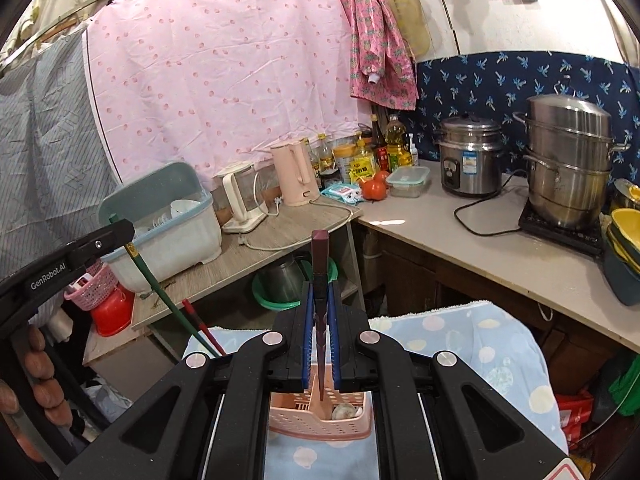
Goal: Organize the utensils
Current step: 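Carry the maroon and green chopsticks to the pink caddy and lower them in, then open the right tool over the caddy while the left tool releases the green chopstick, then bring both tools back down over the remaining chopsticks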
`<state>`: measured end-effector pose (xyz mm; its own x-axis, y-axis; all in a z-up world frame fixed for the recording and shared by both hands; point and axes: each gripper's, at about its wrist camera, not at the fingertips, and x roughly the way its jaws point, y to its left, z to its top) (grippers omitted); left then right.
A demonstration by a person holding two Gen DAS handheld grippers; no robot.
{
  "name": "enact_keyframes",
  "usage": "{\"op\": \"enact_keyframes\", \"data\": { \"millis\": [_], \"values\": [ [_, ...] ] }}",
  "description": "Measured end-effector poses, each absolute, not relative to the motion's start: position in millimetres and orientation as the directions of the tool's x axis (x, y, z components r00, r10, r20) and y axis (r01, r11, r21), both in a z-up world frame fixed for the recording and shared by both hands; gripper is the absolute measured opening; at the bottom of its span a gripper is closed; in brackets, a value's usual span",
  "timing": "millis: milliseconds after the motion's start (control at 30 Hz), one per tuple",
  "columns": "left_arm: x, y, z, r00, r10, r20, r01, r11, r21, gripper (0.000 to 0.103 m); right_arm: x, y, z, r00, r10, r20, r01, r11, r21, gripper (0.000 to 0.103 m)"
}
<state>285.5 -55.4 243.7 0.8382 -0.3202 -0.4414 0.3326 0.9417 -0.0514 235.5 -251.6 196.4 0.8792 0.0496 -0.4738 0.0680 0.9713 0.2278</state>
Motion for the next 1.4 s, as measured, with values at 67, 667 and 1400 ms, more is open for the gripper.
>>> {"op": "enact_keyframes", "data": {
  "millis": [67, 667, 1400],
  "values": [
    [293, -56, 233, 0.832, -0.313, -0.458, 0.328, 0.943, -0.05, 0.007, 242, -251, 185, 0.868, 0.057, -0.493, 0.07, 0.97, 0.235, 0.007],
    [324, -47, 157, 0.772, -0.259, -0.58, 0.266, 0.961, -0.075, 0.008, 269, -259, 114, 0.786, 0.014, -0.618, 0.141, 0.97, 0.2, 0.01],
    [270, -33, 137, 0.788, -0.195, -0.585, 0.211, 0.977, -0.041, 0.058, 200, -259, 120, 0.809, -0.048, -0.585, 0.178, 0.97, 0.167, 0.042]
  ]
}}
